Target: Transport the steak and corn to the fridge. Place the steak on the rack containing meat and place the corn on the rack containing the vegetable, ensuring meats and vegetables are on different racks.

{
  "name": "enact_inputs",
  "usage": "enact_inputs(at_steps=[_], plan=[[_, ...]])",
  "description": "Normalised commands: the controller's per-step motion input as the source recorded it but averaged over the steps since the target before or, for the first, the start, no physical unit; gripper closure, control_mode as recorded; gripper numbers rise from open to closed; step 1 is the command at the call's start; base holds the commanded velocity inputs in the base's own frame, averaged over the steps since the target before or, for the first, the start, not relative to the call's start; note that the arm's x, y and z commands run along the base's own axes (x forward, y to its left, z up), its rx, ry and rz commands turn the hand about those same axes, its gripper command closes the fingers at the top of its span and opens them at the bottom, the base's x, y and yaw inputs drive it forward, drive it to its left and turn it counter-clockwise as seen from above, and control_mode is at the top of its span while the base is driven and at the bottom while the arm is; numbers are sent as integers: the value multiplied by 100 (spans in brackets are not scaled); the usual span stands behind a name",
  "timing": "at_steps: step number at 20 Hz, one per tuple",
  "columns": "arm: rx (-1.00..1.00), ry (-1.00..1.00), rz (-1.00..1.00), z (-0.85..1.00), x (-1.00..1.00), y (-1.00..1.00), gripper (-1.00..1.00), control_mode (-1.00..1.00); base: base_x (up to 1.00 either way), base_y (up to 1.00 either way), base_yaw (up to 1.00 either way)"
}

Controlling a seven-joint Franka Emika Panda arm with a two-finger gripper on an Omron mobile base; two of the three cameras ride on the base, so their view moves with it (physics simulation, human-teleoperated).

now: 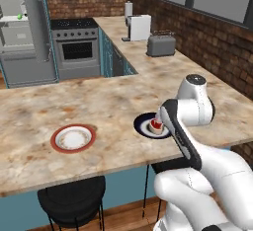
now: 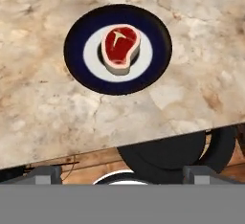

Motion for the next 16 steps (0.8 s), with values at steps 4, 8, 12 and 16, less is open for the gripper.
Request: enact_inputs(at_steps=[4, 8, 12, 16], plan=[[0, 28, -5, -80, 88, -33, -100, -100, 0, 0, 0], [2, 24, 0, -74, 91, -26, -100, -100, 0, 0, 0], [2, 17, 0, -35, 77, 0, -100, -100, 0, 0, 0], [0, 6, 0, -3, 48, 0, -100, -100, 0, 0, 0]])
